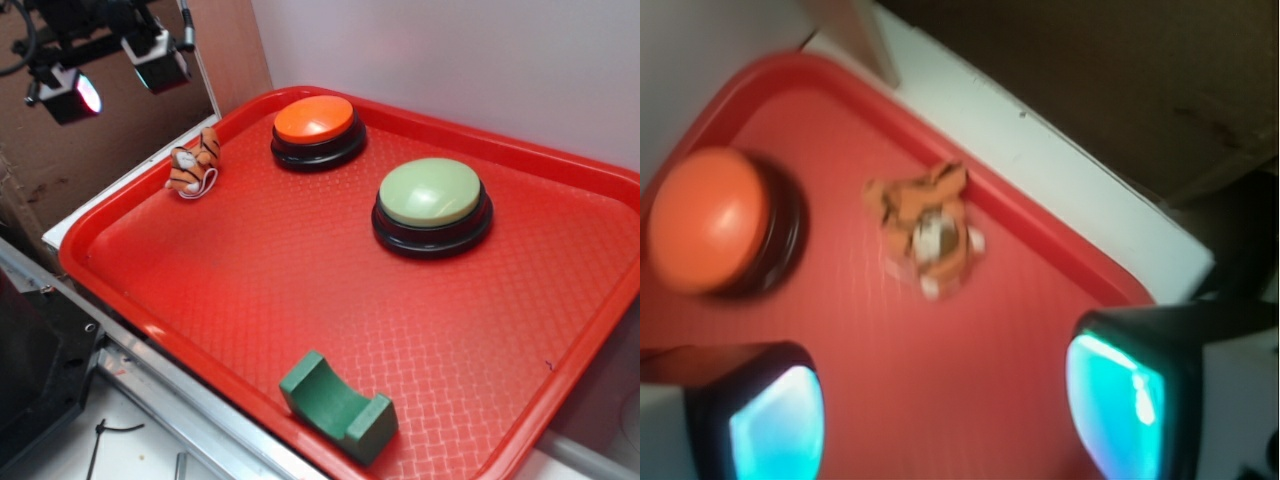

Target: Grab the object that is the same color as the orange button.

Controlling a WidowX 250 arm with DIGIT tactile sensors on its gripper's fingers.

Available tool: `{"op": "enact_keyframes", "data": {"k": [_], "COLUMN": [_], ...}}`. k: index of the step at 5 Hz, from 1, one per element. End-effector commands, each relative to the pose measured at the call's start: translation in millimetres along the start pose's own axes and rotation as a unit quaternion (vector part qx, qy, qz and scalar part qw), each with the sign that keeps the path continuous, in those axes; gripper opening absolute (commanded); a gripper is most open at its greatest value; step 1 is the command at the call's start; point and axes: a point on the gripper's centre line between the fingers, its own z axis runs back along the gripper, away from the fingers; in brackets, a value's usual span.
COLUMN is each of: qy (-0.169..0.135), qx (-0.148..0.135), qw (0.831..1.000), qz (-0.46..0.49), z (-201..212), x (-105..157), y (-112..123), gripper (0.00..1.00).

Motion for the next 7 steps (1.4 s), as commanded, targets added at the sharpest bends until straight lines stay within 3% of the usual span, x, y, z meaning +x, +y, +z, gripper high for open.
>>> {"op": "enact_keyframes", "data": {"k": [1, 4, 5, 6, 7], "qy": [-0.045, -0.03, -0.025, -0.014, 0.023], "qx": [-0.002, 0.031, 0.03, 0.032, 0.037], "qw": [0.995, 0.995, 0.995, 0.996, 0.998], "qz": [0.085, 0.091, 0.093, 0.087, 0.047], "z": [-43.8, -88.2, -89.7, -87.2, -68.0], "x": [23.7, 31.1, 31.6, 30.4, 32.4], "y": [2.4, -3.8, -3.2, -3.7, -7.9], "gripper": [1.0, 1.0, 0.13, 0.0, 0.0]}}
